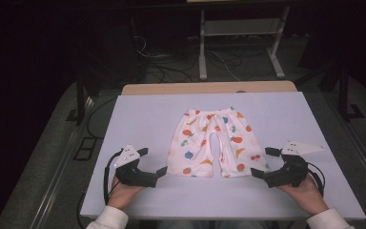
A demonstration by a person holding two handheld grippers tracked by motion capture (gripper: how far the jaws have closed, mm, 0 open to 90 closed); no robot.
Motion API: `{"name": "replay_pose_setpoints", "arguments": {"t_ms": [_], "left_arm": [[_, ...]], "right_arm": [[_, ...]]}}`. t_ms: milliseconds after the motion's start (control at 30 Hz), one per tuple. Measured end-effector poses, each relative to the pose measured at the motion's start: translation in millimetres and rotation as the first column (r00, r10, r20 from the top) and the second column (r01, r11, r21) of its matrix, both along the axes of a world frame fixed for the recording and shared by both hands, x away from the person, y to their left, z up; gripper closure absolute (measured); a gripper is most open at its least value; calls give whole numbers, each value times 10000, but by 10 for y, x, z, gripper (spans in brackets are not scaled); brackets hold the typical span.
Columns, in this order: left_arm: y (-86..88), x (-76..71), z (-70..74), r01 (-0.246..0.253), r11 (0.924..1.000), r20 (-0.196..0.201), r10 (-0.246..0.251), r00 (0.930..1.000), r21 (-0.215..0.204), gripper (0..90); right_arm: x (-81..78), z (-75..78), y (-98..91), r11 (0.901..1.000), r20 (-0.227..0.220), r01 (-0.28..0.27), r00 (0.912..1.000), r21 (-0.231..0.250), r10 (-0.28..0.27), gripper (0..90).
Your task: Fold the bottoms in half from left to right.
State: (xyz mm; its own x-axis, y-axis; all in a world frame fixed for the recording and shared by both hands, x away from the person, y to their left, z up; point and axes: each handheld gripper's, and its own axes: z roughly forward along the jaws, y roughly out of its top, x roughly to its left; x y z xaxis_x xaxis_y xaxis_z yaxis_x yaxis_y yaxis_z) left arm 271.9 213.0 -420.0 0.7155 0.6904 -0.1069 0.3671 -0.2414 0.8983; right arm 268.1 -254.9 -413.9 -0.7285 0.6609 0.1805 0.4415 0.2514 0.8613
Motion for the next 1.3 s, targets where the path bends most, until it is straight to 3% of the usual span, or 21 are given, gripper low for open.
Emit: {"name": "replay_pose_setpoints", "arguments": {"t_ms": [500, 1300], "left_arm": [[23, -18, 7, -96, 9999, 5, 96, 10000, -119, 0], [31, -16, 8, -116, 9997, 2, 116, 9999, -202, 0]], "right_arm": [[63, 101, 93, 9997, 107, -175, 9998, -185, 177, 0], [375, 299, 189, 9991, 174, -254, 9995, -341, 260, 0]]}}
